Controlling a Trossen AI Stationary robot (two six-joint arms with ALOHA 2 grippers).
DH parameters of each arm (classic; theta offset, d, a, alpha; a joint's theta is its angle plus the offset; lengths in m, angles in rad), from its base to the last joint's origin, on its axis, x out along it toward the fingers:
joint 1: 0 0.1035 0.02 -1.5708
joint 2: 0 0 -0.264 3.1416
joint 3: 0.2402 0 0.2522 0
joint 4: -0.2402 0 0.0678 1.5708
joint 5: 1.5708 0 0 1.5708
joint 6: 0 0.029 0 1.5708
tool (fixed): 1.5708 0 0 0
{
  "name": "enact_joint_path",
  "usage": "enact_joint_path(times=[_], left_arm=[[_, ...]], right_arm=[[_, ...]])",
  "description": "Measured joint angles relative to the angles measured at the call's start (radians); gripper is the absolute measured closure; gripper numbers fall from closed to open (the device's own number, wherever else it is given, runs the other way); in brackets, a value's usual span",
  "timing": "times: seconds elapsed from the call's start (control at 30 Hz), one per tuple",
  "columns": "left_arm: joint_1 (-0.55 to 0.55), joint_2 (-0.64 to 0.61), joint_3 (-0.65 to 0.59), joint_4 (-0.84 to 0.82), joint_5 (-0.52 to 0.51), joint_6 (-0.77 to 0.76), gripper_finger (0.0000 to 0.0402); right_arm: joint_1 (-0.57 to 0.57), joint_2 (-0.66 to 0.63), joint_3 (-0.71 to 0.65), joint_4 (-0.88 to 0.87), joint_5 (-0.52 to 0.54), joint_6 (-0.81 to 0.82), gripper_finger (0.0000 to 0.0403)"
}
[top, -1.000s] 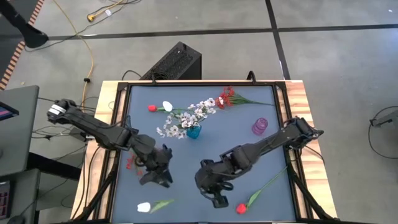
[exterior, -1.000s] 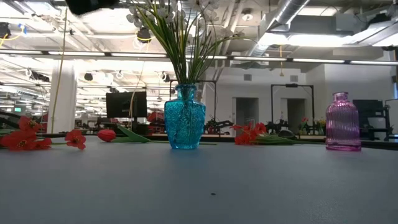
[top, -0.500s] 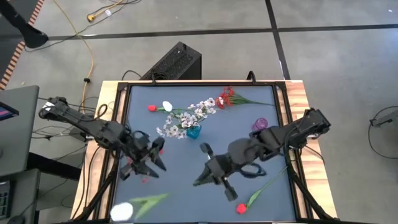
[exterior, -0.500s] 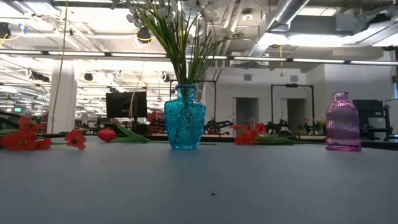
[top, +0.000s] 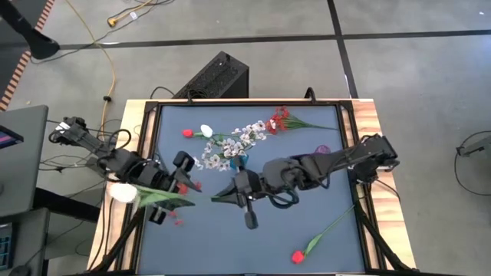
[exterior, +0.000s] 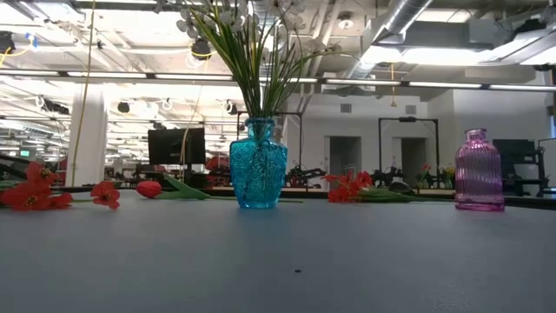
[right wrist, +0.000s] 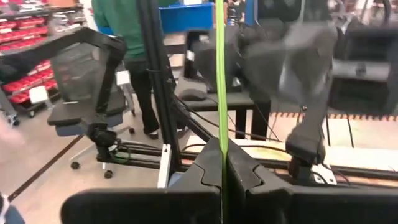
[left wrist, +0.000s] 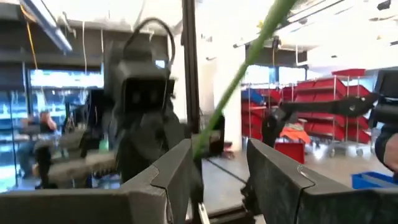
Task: Sort flowers into vase by color
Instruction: Put the white flower into the blue vase
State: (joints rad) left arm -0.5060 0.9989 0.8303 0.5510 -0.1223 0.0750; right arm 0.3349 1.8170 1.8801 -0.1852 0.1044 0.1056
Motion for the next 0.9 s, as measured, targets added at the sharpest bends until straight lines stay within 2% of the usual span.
enact_joint_path(times=[0.13, 0.4, 0.73, 0.9], left_arm=[[0.000, 0.000, 0.000, 0.039, -0.047, 0.047, 0.0258], [0.000, -0.008, 0.000, 0.051, -0.072, 0.088, 0.0267], [0.000, -0.072, -0.001, 0.096, -0.078, 0.134, 0.0322], [0.001, -0.075, -0.001, 0.086, -0.103, 0.133, 0.0372]], right_arm=[[-0.007, 0.006, -0.002, -0.005, 0.005, 0.013, 0.0380], [-0.010, 0.004, -0.001, -0.009, 0.075, 0.029, 0.0380], [-0.010, 0.004, -0.001, -0.061, 0.084, 0.071, 0.0380], [-0.010, 0.004, -0.001, -0.059, 0.085, 0.070, 0.0372]])
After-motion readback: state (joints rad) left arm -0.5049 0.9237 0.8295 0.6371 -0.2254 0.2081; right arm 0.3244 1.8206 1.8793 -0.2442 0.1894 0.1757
